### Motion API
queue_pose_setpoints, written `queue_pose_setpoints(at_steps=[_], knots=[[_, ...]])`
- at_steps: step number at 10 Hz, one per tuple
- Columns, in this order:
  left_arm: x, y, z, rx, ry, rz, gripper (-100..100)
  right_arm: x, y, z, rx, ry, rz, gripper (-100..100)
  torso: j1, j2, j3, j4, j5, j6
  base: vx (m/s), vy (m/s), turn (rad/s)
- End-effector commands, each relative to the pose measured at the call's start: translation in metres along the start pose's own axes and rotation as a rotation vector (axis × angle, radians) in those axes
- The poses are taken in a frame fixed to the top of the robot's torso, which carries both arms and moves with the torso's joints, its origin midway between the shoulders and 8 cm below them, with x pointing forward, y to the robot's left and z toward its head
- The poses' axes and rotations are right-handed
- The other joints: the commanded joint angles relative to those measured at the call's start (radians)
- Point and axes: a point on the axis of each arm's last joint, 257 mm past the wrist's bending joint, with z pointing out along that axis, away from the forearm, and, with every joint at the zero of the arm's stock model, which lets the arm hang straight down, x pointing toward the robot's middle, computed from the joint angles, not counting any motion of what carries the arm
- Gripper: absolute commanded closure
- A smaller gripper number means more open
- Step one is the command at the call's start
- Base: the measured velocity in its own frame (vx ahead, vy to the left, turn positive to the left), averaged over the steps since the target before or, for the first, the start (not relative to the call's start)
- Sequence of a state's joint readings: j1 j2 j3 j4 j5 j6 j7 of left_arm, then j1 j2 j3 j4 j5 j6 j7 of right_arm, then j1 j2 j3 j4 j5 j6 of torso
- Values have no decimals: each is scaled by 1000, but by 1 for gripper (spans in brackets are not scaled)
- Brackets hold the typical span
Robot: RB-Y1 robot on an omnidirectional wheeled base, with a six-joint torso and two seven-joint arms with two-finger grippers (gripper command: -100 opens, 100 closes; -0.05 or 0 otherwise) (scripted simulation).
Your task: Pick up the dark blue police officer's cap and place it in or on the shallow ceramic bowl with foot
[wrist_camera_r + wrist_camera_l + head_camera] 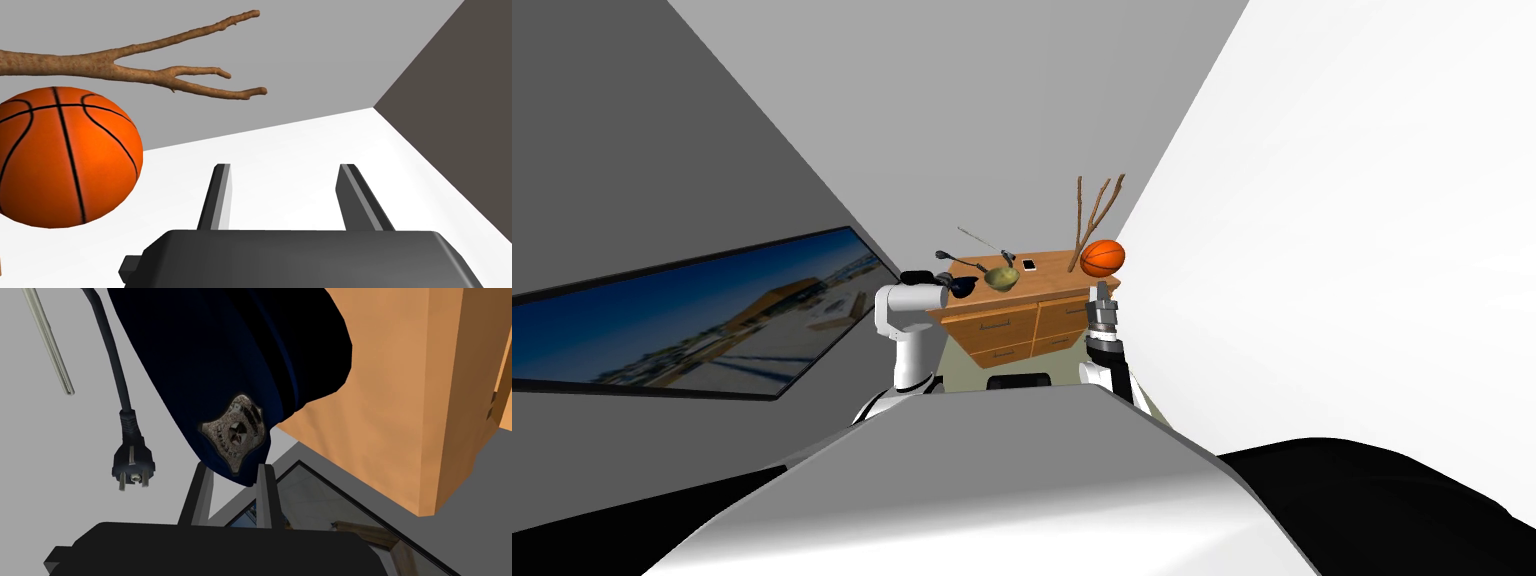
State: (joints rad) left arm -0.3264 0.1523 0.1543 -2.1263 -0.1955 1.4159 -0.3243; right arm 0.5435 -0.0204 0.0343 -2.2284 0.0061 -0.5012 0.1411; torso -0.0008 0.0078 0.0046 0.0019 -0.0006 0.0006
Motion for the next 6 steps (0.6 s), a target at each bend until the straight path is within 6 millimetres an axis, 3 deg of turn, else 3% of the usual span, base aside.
queue_pose_setpoints(at_steps=[1, 3, 6], knots=[[2, -11, -4, 12, 13, -1, 100, 0, 0, 0, 0, 0, 0, 0, 0, 0, 0, 0, 0, 0, -159, 22, -83], [7, -31, -11, 32, 40, -5, 100, 0, 0, 0, 0, 0, 0, 0, 0, 8, 5, 3, -1, 0, -157, 46, -113], [15, -58, -24, 55, 86, -8, 100, 0, 0, 0, 0, 0, 0, 0, 2, 5, 4, 3, -1, 0, -91, 73, -114]])
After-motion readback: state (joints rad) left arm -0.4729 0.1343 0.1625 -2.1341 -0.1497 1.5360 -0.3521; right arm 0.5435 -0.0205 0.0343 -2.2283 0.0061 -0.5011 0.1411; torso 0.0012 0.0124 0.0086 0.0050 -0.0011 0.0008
